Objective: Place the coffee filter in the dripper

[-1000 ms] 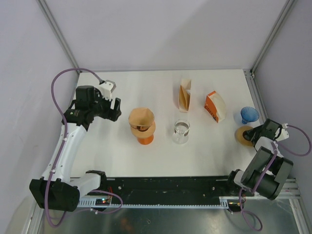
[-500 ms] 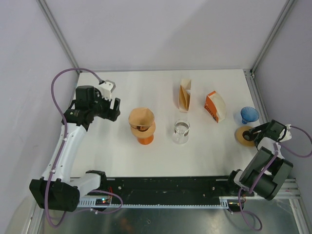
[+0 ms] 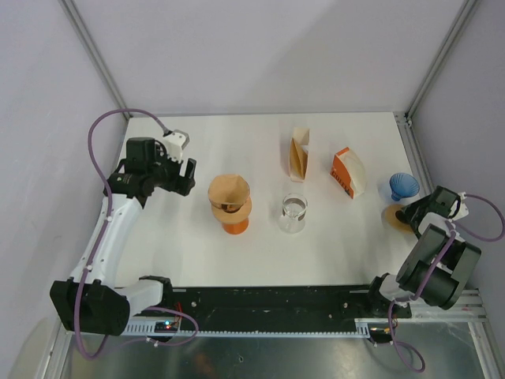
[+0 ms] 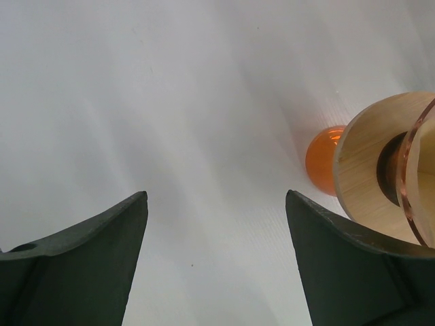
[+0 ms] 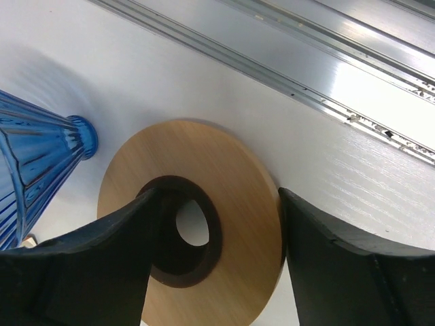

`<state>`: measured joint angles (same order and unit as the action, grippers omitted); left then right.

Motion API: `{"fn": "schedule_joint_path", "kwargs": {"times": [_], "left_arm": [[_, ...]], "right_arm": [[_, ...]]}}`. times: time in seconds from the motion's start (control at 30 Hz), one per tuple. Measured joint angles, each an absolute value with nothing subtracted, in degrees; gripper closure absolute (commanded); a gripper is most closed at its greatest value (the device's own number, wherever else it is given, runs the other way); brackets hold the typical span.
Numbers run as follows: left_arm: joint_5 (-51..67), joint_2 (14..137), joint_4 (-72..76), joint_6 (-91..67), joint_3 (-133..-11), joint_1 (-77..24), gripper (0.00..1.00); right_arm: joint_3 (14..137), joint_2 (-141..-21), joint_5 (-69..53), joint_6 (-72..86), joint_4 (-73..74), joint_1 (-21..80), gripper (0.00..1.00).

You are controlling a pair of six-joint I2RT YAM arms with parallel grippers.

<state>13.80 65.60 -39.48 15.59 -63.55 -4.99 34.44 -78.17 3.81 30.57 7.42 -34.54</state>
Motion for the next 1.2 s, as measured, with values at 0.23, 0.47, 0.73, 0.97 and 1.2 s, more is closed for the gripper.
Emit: {"fn": "schedule_joint_path", "kwargs": {"times": [0.23, 0.47, 0.73, 0.97, 1.2], "left_arm": [[13.78, 65.73, -39.46, 15.62, -63.55, -4.51, 0.13], [13.85, 65.73, -39.44, 15.62, -63.55, -4.43, 0.13], [13.89, 65.73, -39.44, 15.75, -63.55, -4.29, 0.13], [14.17, 65.73, -39.42, 16.16, -63.55, -3.81, 0.13], [14.28, 65.73, -39.29, 16.34, -63.55, -3.64, 0.13]], "right_arm": [[34.54, -78.02, 4.73, 30.33, 8.27, -34.09, 0.28], [34.52, -72.47, 4.62, 29.58, 13.98, -33.26, 0.29], [34.39, -73.73, 1.76, 29.17, 15.73, -33.21, 0.24], [34.17, -75.68, 1.72, 28.01, 14.0, -33.06, 0.46], [33.56, -75.44, 2.9, 26.87, 13.45, -33.19, 0.85]]}}
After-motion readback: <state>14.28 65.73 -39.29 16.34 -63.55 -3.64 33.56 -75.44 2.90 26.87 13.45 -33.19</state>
